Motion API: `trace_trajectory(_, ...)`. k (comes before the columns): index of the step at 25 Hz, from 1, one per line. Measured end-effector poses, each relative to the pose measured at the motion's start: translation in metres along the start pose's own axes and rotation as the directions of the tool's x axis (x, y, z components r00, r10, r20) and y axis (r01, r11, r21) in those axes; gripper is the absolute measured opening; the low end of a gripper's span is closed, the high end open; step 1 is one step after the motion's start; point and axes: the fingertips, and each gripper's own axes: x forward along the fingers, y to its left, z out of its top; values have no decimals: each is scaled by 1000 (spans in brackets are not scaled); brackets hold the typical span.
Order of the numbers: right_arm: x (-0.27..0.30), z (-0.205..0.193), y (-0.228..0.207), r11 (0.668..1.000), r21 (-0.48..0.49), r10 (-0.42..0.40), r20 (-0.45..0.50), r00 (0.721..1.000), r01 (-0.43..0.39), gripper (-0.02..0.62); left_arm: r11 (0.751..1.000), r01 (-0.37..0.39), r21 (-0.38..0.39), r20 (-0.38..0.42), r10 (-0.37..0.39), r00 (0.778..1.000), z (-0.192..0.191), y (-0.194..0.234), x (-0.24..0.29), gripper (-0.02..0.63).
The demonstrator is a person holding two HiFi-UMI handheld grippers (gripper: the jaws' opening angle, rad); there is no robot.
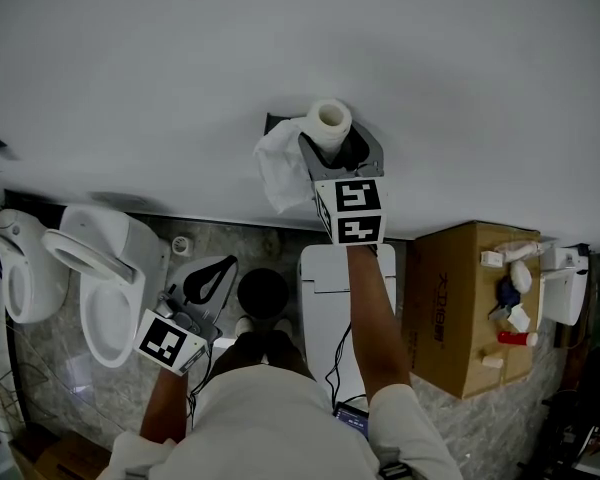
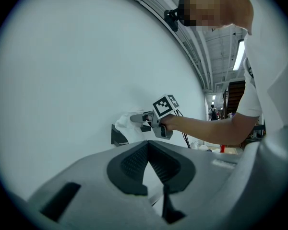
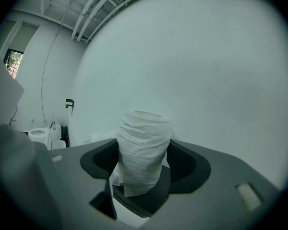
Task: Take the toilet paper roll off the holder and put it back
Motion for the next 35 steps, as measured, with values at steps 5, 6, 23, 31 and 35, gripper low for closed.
trace_trajectory(5, 3, -3, -3, 999, 0, -39, -25, 999, 39, 287, 1000, -9, -2, 2, 9, 1000, -3, 1, -3, 0)
trace_trajectory(6, 3, -3, -4, 999, 2, -44, -27, 999, 44, 286, 1000, -12, -2, 2, 12, 1000, -3, 2, -4, 0)
trace_trajectory(23, -8, 7, 1, 1000, 16, -6, 2, 1000, 6, 278, 1000, -19, 0, 15, 19, 1000, 5, -1, -2, 0)
trace_trajectory(31, -49, 36, 9, 1000, 14, 13, 91, 996, -14, 278, 1000, -19, 11, 17, 18, 1000, 6, -3, -4, 0)
trace_trajectory(35, -79, 51, 14, 1000, 3, 29, 132, 991, -30, 278, 1000, -20, 10, 17, 19, 1000, 5, -5, -6, 0)
